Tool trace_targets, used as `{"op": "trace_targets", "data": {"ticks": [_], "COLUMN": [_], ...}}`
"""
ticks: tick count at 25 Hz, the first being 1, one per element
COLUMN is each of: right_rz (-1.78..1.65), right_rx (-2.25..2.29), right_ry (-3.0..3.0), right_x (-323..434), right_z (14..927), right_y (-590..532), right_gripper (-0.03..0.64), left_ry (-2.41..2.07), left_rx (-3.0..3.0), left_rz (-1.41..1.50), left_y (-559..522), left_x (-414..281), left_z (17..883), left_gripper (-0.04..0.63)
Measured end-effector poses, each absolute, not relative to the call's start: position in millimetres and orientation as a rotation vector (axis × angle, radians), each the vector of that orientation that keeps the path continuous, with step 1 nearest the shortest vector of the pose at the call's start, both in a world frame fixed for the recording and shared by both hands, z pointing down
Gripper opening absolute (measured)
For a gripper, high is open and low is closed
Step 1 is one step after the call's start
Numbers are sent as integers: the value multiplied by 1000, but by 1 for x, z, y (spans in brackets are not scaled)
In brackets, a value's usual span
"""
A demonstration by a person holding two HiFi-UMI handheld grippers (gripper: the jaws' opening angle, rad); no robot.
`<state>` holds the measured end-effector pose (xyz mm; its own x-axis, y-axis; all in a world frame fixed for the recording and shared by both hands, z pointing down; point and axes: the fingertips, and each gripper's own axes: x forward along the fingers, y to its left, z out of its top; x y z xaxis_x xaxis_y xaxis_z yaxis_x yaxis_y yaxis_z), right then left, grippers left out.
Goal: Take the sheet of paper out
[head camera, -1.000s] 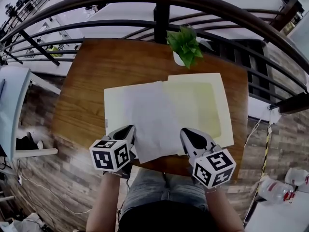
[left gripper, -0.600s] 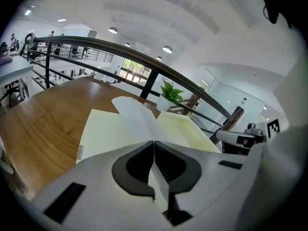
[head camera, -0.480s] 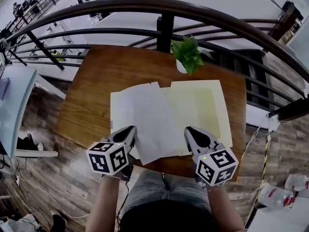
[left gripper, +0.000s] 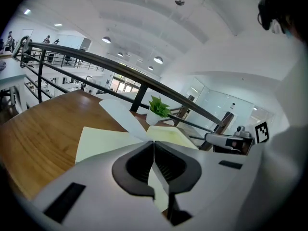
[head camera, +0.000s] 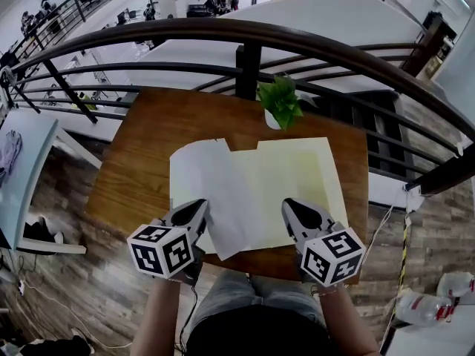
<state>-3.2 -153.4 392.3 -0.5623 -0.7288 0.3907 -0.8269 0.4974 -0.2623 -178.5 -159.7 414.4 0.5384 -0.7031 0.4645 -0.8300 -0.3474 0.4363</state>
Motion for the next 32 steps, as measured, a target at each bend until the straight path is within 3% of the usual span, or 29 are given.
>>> {"op": "trace_targets", "data": {"ticks": [32], "right_rz": [468], "right_rx": [1420], "right_ry": [-2740], "right_x": [10], "right_z": [297], "right_y": [-159], "right_gripper": [28], "left_ry": [-1116], "left_rx": [2533], "left_rz": [129], "left_y": [-167], "left_x": [-94], "left_z": [300], "left_gripper": [21]}}
